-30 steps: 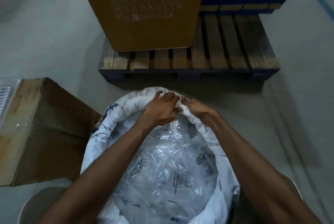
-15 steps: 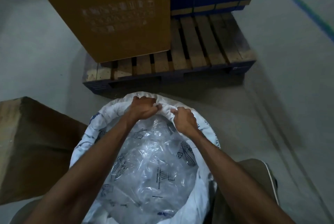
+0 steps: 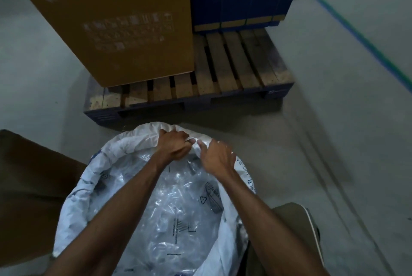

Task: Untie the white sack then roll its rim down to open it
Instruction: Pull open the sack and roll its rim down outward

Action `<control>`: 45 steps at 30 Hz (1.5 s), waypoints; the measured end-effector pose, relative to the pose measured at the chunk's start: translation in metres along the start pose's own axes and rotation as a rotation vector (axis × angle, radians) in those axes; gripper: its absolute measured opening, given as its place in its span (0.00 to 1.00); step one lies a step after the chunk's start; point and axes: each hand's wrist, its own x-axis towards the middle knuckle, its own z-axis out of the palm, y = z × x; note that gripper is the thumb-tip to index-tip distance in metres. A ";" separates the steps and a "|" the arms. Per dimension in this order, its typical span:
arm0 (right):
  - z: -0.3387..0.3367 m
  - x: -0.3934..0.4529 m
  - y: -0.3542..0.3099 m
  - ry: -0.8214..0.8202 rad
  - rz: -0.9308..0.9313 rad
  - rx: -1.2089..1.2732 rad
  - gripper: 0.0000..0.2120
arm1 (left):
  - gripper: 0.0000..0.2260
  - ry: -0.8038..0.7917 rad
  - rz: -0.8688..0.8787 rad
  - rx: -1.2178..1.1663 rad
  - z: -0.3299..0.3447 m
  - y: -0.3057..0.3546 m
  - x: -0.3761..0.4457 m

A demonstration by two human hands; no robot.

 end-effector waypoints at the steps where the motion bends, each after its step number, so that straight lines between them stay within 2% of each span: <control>1: 0.002 -0.011 0.003 0.035 0.002 -0.055 0.32 | 0.28 -0.016 -0.028 -0.014 0.000 0.004 0.002; 4: 0.006 -0.017 0.009 0.022 -0.007 -0.058 0.23 | 0.25 -0.094 -0.048 -0.063 -0.002 0.007 0.008; 6: 0.007 -0.007 0.010 -0.025 0.017 0.021 0.21 | 0.28 -0.090 -0.024 -0.093 -0.004 0.001 0.008; 8: 0.007 0.006 0.011 -0.073 0.068 0.167 0.23 | 0.29 -0.019 0.037 -0.120 -0.006 -0.002 0.003; 11: 0.004 0.024 0.018 -0.170 0.159 0.479 0.27 | 0.26 0.027 0.258 -0.148 -0.002 0.005 -0.012; 14: 0.000 0.031 0.026 -0.281 0.181 0.587 0.28 | 0.22 0.029 0.340 -0.067 0.007 0.018 -0.018; 17: 0.011 0.032 0.032 -0.214 0.136 0.455 0.35 | 0.17 0.084 0.282 0.014 0.012 0.029 -0.015; 21: 0.020 -0.003 0.036 0.056 0.059 -0.015 0.39 | 0.19 0.017 0.136 0.068 0.016 0.042 -0.009; 23: 0.021 -0.015 0.039 0.120 0.068 -0.118 0.35 | 0.24 -0.044 0.090 0.064 0.016 0.046 -0.004; 25: 0.022 -0.015 0.041 0.114 0.057 -0.110 0.28 | 0.28 -0.093 0.069 0.059 0.015 0.045 0.002; 27: 0.022 -0.010 0.042 0.080 0.090 -0.002 0.26 | 0.28 -0.093 0.111 0.037 0.014 0.040 0.002; 31: 0.021 0.017 0.051 -0.058 0.224 0.380 0.28 | 0.27 0.045 0.290 -0.079 0.016 0.036 -0.020; 33: 0.024 0.030 0.062 -0.165 0.251 0.535 0.31 | 0.26 0.073 0.365 -0.038 0.024 0.037 -0.026; 35: 0.022 0.027 0.067 -0.194 0.246 0.587 0.33 | 0.22 0.093 0.356 0.014 0.027 0.042 -0.027; 37: 0.019 0.015 0.064 -0.131 0.211 0.525 0.36 | 0.15 0.091 0.292 0.031 0.023 0.050 -0.026; 39: 0.019 -0.002 0.061 -0.046 0.184 0.314 0.39 | 0.13 0.043 0.214 0.040 0.020 0.061 -0.026; 42: 0.027 -0.039 0.060 0.093 0.201 0.076 0.40 | 0.14 0.001 0.113 0.063 0.021 0.072 -0.020; 45: 0.037 -0.056 0.064 0.118 0.231 0.113 0.36 | 0.20 -0.009 0.076 0.040 0.026 0.071 -0.014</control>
